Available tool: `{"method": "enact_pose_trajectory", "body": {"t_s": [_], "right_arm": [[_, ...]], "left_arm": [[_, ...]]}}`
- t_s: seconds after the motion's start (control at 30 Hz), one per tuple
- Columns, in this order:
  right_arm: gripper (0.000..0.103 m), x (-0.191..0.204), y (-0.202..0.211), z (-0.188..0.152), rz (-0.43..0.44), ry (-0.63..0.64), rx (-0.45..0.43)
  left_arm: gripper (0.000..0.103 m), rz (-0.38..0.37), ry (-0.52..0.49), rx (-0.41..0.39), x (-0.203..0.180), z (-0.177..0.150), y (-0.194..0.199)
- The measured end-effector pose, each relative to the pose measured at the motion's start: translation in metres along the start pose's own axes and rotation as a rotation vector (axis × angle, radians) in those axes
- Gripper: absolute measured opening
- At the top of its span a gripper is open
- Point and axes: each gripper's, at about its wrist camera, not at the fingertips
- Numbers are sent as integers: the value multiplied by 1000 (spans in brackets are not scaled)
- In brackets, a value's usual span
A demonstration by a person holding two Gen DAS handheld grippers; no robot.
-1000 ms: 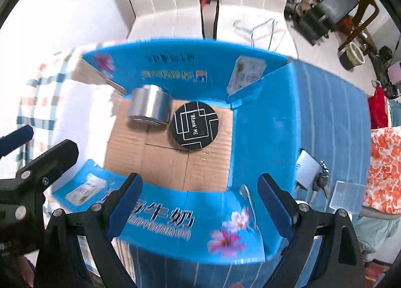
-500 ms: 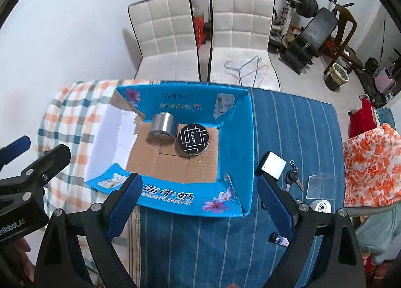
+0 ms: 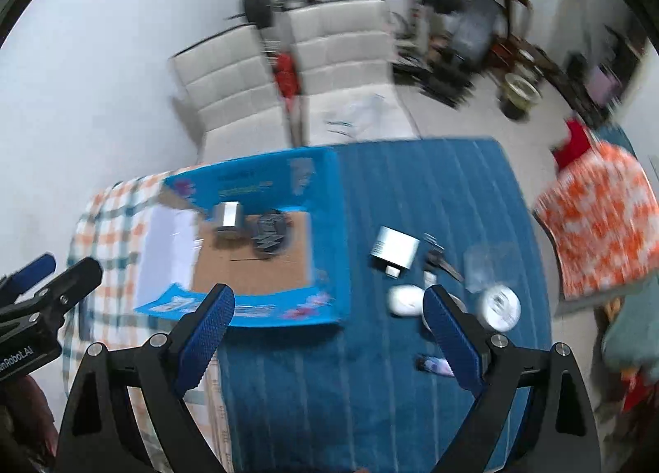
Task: Organize rigid objects
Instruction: 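Lift both tools out of the box toward the remaining items, then grasp the black charger with the left tool while the right tool grasps the clear cube box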
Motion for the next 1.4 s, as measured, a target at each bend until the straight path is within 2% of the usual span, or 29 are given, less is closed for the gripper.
{"method": "enact_pose_trajectory", "body": {"t_s": [0.1, 0.23, 0.3, 0.47, 0.6, 0.7, 0.83, 0.9, 1.03, 1.07, 1.13, 1.23, 1.3, 1.4], "right_arm": [[95, -63, -14, -4, -75, -108, 35], [95, -146, -42, -12, -161, -227, 86], [95, -179, -62, -15, -170, -258, 120], [95, -238, -128, -29, -139, -320, 239], [95, -244, -180, -18, -138, -266, 281], [95, -238, -219, -7, -118, -242, 321], [95, -232, -260, 6, -83, -233, 357], [88, -230, -278, 10, -68, -225, 379], [84, -231, -303, 15, -60, -228, 425], [84, -230, -306, 15, -61, -226, 430], [82, -229, -314, 14, -69, -213, 445], [76, -227, -322, 14, -59, -207, 465], [75, -230, -322, 13, -56, -214, 467], [75, -243, -324, 13, -47, -229, 465]], "left_arm": [[103, -42, -59, 19, -41, 8, -28], [103, -96, -154, 90, -106, 10, -84], [103, -121, -198, 147, -137, 4, -120], [103, -100, -252, 266, -180, -9, -184], [103, -22, -233, 344, -185, -10, -225], [103, -1, -201, 345, -180, 2, -244], [103, 32, -227, 384, -182, 16, -280], [103, 37, -232, 436, -181, 18, -301], [101, 147, -313, 445, -188, 21, -327], [101, 154, -316, 441, -189, 23, -328], [101, 138, -308, 447, -191, 25, -328], [91, 73, -282, 460, -198, 23, -326], [91, 55, -293, 455, -202, 19, -327], [90, 30, -248, 509, -198, 11, -341]]}}
Point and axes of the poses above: each gripper's, at about its wrist camera, not at the fingertips, and y roughly against the way its jaws point, x to its left, z to its top, and after that the axes turned 8 degrees about -z, right-handed
